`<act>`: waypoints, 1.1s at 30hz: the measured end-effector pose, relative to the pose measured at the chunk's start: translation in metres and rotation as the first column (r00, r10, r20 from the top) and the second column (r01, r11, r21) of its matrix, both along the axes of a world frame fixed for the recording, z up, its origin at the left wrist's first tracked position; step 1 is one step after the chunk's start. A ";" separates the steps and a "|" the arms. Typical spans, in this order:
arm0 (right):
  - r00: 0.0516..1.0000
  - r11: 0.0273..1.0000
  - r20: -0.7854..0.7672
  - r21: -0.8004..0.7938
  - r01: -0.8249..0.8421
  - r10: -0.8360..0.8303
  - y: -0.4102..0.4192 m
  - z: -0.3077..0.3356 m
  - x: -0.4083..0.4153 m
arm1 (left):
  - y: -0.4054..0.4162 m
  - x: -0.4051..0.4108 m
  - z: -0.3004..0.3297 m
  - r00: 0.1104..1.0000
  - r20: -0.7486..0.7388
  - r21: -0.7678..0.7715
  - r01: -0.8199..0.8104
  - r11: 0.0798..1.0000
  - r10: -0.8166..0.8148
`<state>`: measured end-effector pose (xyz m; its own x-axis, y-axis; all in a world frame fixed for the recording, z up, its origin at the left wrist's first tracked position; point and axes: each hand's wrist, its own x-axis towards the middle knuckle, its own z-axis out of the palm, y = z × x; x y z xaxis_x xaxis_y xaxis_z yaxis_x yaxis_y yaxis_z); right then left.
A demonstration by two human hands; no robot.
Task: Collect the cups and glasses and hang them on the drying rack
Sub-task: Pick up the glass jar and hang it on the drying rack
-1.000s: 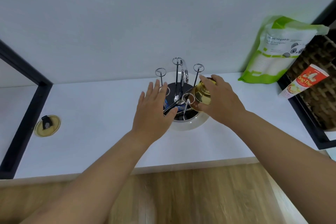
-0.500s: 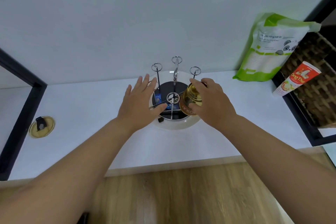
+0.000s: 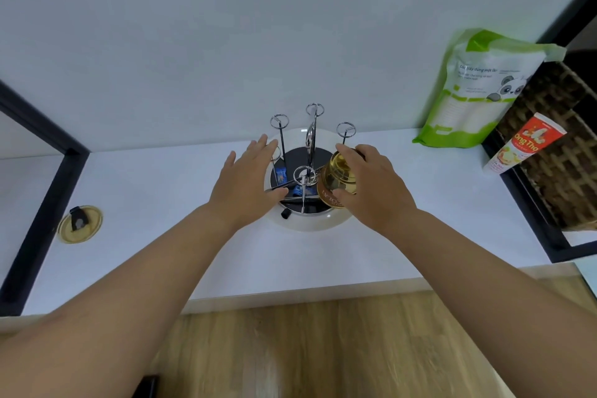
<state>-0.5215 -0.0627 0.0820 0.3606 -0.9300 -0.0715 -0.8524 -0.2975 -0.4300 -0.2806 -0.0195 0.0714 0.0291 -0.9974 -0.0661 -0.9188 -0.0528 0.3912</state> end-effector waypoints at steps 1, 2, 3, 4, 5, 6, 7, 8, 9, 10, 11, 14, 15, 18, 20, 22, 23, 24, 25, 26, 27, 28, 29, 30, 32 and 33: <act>1.000 1.000 -0.004 0.003 0.000 0.000 0.000 0.001 0.000 | 0.001 0.000 0.000 1.000 -0.002 0.000 -0.001 1.000 0.001; 1.000 1.000 -0.007 0.007 0.002 -0.002 -0.001 0.002 -0.001 | 0.003 0.000 0.000 1.000 -0.001 0.002 -0.001 1.000 0.001; 1.000 1.000 -0.009 0.013 0.005 -0.005 -0.001 0.003 -0.001 | 0.004 -0.001 0.000 1.000 0.002 0.003 0.000 1.000 0.000; 1.000 1.000 -0.011 0.020 0.008 -0.007 -0.002 0.004 -0.001 | 0.006 -0.002 0.000 1.000 0.007 0.005 0.002 1.000 -0.003; 1.000 1.000 -0.012 0.026 0.010 -0.009 -0.002 0.004 -0.001 | 0.007 -0.003 -0.001 1.000 0.010 0.006 0.004 1.000 -0.004; 1.000 0.999 -0.013 0.032 0.011 -0.010 -0.003 0.005 -0.001 | 0.008 -0.004 -0.002 1.000 0.011 0.007 0.004 1.000 -0.004; 1.000 0.999 -0.014 0.038 0.010 -0.010 -0.003 0.005 -0.001 | 0.009 -0.005 -0.002 1.000 0.011 0.008 0.003 1.000 -0.003; 1.000 0.999 -0.015 0.043 0.010 -0.009 -0.003 0.005 0.000 | 0.010 -0.006 -0.004 1.000 0.010 0.008 0.003 1.000 -0.003; 1.000 0.999 -0.016 0.048 0.010 -0.009 -0.003 0.005 0.000 | 0.010 -0.006 -0.004 1.000 0.009 0.008 0.003 1.000 -0.003; 1.000 0.999 -0.016 0.051 0.011 -0.010 -0.003 0.005 0.000 | 0.010 -0.006 -0.005 1.000 0.007 0.007 0.003 1.000 -0.003; 1.000 0.999 -0.015 0.051 0.013 -0.012 -0.003 0.005 0.000 | 0.010 -0.006 -0.005 1.000 0.007 0.006 0.002 1.000 -0.002; 1.000 0.999 -0.023 0.051 0.011 -0.009 -0.002 0.007 0.000 | 0.008 -0.006 -0.002 1.000 0.017 0.005 -0.005 1.000 0.005; 1.000 0.999 -0.030 0.054 0.005 -0.004 -0.003 0.008 0.000 | 0.008 -0.006 0.000 1.000 0.018 0.007 -0.007 1.000 0.007; 0.998 0.995 -0.054 0.100 -0.023 0.029 -0.007 0.017 -0.003 | 0.008 -0.006 0.007 1.000 0.014 0.004 -0.023 1.000 0.022; 0.997 0.990 -0.058 0.134 -0.035 0.043 -0.009 0.028 -0.007 | 0.009 -0.005 0.016 0.999 -0.004 -0.007 -0.037 0.999 0.037; 0.998 0.989 -0.050 0.144 -0.038 0.046 -0.010 0.045 -0.012 | 0.008 -0.006 0.031 0.999 -0.019 -0.025 -0.032 0.999 0.032; 0.998 0.990 -0.040 0.137 -0.039 0.044 -0.009 0.055 -0.016 | 0.009 -0.006 0.042 1.000 -0.015 -0.041 -0.019 0.999 0.019; 0.999 0.992 -0.026 0.122 -0.036 0.040 -0.008 0.067 -0.020 | 0.009 -0.007 0.054 1.000 -0.010 -0.062 -0.003 0.998 0.002; 0.999 0.994 -0.011 0.100 -0.033 0.035 -0.006 0.080 -0.024 | 0.009 -0.009 0.069 1.000 -0.009 -0.088 0.013 0.996 -0.013; 0.999 0.997 0.003 0.075 -0.032 0.032 -0.006 0.094 -0.029 | 0.008 -0.012 0.084 1.000 -0.012 -0.114 0.024 0.993 -0.026; 0.999 0.998 0.014 0.048 -0.031 0.030 -0.005 0.110 -0.034 | 0.007 -0.016 0.102 0.999 -0.015 -0.139 0.037 0.990 -0.040; 0.999 0.999 0.022 0.022 -0.030 0.029 -0.005 0.128 -0.040 | 0.006 -0.021 0.120 0.998 -0.013 -0.165 0.054 0.985 -0.057; 0.999 1.000 0.031 0.000 -0.028 0.028 -0.005 0.147 -0.045 | 0.005 -0.026 0.140 0.997 -0.009 -0.192 0.072 0.979 -0.076; 0.999 0.999 0.043 -0.024 -0.025 0.026 -0.005 0.167 -0.050 | 0.004 -0.032 0.160 0.996 -0.008 -0.219 0.089 0.972 -0.093; 0.998 0.997 0.059 -0.077 -0.020 0.025 -0.006 0.207 -0.061 | 0.003 -0.044 0.204 0.992 -0.018 -0.267 0.113 0.957 -0.122; 0.997 0.995 0.069 -0.101 -0.017 0.024 -0.005 0.228 -0.066 | 0.003 -0.051 0.226 0.991 -0.028 -0.288 0.121 0.950 -0.134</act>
